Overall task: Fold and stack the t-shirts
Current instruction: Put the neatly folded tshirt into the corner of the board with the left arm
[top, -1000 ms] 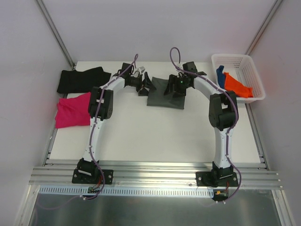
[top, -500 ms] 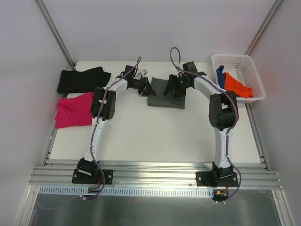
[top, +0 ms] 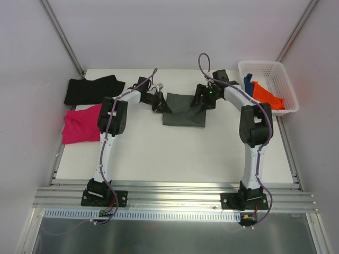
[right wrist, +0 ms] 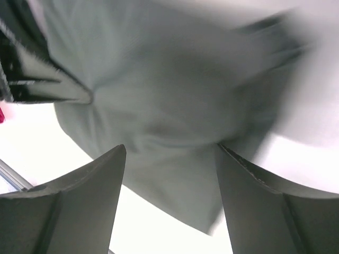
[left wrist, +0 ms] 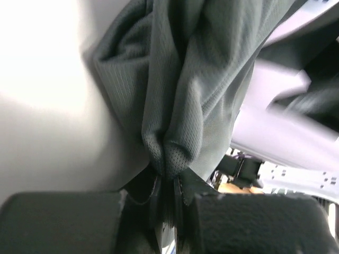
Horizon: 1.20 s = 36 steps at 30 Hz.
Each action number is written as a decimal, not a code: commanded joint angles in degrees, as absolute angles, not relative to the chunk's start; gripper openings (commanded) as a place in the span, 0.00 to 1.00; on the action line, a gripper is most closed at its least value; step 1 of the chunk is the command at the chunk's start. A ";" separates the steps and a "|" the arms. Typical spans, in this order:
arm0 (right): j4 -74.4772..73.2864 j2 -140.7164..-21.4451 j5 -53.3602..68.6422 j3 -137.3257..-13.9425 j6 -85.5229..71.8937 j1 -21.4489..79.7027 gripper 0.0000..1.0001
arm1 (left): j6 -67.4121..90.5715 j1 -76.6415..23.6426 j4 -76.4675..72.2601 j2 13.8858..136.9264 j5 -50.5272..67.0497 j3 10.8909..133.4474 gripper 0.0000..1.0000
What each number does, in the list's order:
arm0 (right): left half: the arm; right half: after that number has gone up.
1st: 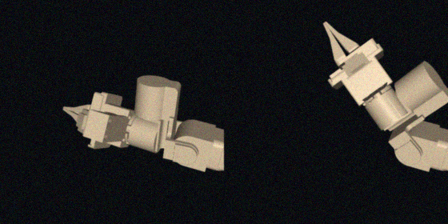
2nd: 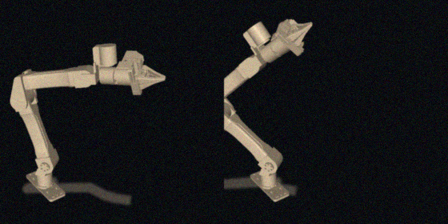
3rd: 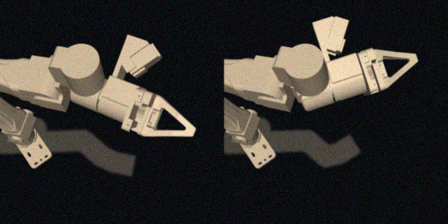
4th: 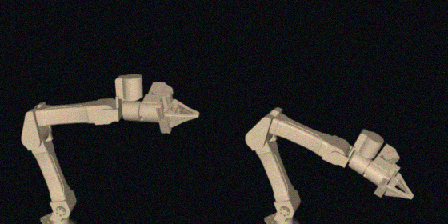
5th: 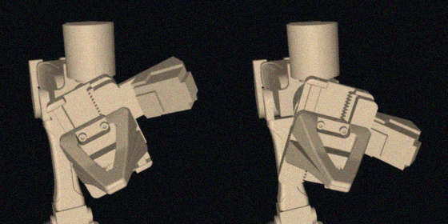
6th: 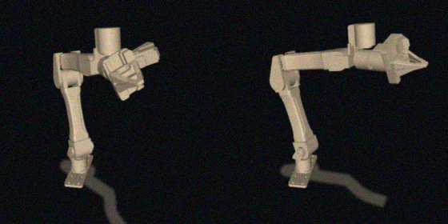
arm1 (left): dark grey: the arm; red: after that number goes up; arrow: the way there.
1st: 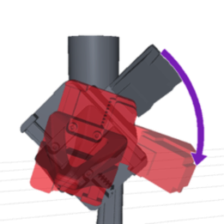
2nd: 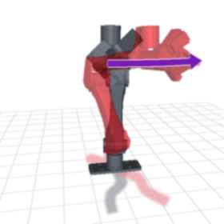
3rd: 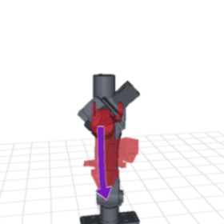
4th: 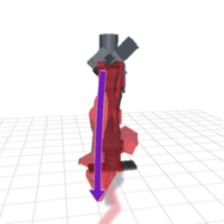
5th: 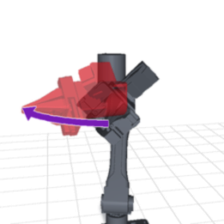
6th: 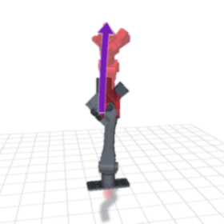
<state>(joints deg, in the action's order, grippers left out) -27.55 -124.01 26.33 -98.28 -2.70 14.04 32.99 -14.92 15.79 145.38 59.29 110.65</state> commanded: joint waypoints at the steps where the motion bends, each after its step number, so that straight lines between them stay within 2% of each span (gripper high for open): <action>1: -28.30 -116.72 26.19 -98.00 -0.88 10.55 0.72 | 24.71 -11.78 24.32 135.63 57.05 106.88 0.00; 12: -28.65 -111.80 26.98 -93.17 -0.97 3.96 0.72 | 12.14 -3.09 39.44 117.09 48.88 93.61 0.00; 20: -28.74 -110.39 28.30 -91.58 -2.46 2.11 0.72 | 3.35 1.75 44.73 108.81 42.64 82.63 0.00; 26: -28.30 -109.25 29.00 -90.09 -2.64 1.32 0.72 | -3.95 6.93 51.59 109.69 37.72 85.33 0.00; 36: -27.42 -108.19 30.41 -87.89 -4.04 -1.04 0.72 | -8.70 13.53 58.01 103.63 33.23 89.91 0.00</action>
